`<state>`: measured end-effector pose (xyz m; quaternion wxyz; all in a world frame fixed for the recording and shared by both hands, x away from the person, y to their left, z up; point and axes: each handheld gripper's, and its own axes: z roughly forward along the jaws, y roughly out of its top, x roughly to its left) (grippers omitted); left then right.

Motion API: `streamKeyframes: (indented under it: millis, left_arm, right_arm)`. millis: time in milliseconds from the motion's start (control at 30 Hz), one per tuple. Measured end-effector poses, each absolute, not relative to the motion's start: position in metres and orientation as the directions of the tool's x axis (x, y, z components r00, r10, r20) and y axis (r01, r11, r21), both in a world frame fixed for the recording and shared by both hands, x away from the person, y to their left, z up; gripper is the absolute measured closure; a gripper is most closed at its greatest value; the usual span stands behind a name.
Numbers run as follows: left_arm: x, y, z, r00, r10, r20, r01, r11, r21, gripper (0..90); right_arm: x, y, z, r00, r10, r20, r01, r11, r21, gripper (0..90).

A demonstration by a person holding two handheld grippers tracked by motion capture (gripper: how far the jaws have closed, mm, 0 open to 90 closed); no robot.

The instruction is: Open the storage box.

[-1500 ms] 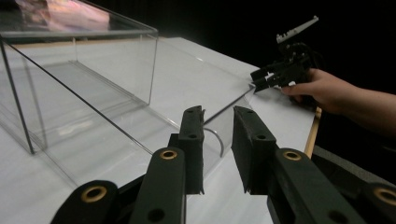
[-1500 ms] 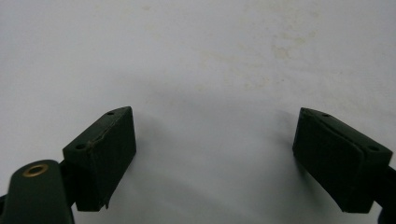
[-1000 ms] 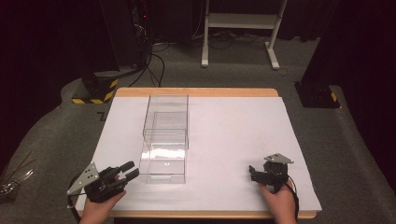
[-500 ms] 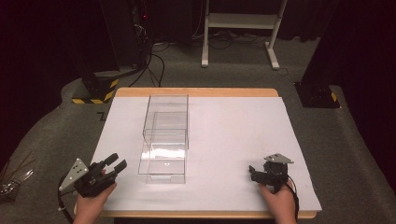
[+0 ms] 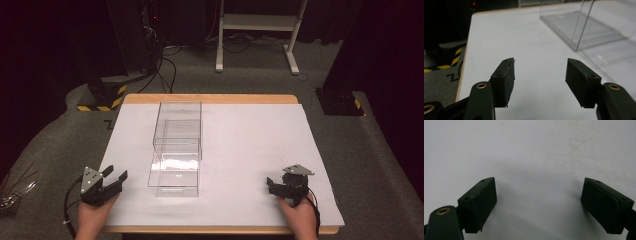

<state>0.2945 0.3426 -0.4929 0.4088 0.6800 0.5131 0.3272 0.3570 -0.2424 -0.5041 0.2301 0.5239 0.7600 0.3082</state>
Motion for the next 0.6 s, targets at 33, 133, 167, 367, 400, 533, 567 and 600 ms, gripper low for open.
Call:
streamKeyframes:
  millis: [33, 133, 167, 367, 400, 533, 567, 600]
  left_arm:
    - [0.296, 0.342, -0.495, 0.258, 0.965, 0.038, 0.449, -0.155, 0.880, 38.7]
    - [0.299, 0.341, -0.500, 0.256, 0.965, 0.058, 0.499, -0.183, 0.847, 37.7]
    - [0.300, 0.341, -0.502, 0.251, 0.966, 0.060, 0.513, -0.185, 0.838, 37.3]
    - [0.309, 0.335, -0.506, 0.262, 0.962, 0.077, 0.598, -0.224, 0.770, 32.2]
    - [0.309, 0.333, -0.507, 0.273, 0.958, 0.092, 0.604, -0.245, 0.759, 31.8]
    - [0.309, 0.332, -0.507, 0.273, 0.958, 0.088, 0.607, -0.243, 0.757, 31.7]
    - [0.309, 0.333, -0.507, 0.272, 0.959, 0.083, 0.608, -0.238, 0.757, 31.5]
    - [0.309, 0.333, -0.507, 0.272, 0.959, 0.076, 0.613, -0.234, 0.755, 31.3]
  right_arm:
    - [0.357, -0.242, -0.504, -0.346, 0.938, -0.028, 0.653, 0.262, 0.710, 13.3]
    - [0.357, -0.242, -0.504, -0.346, 0.938, -0.028, 0.653, 0.262, 0.710, 13.3]
    - [0.357, -0.242, -0.504, -0.346, 0.938, -0.028, 0.653, 0.262, 0.710, 13.3]
    - [0.357, -0.242, -0.504, -0.345, 0.938, -0.027, 0.655, 0.261, 0.709, 13.3]
    - [0.357, -0.242, -0.504, -0.345, 0.938, -0.027, 0.654, 0.262, 0.710, 13.3]
    - [0.357, -0.242, -0.504, -0.344, 0.939, -0.027, 0.655, 0.260, 0.709, 13.3]
    - [0.357, -0.242, -0.504, -0.345, 0.938, -0.028, 0.654, 0.261, 0.710, 13.3]
    - [0.357, -0.242, -0.504, -0.345, 0.938, -0.027, 0.654, 0.261, 0.710, 13.3]
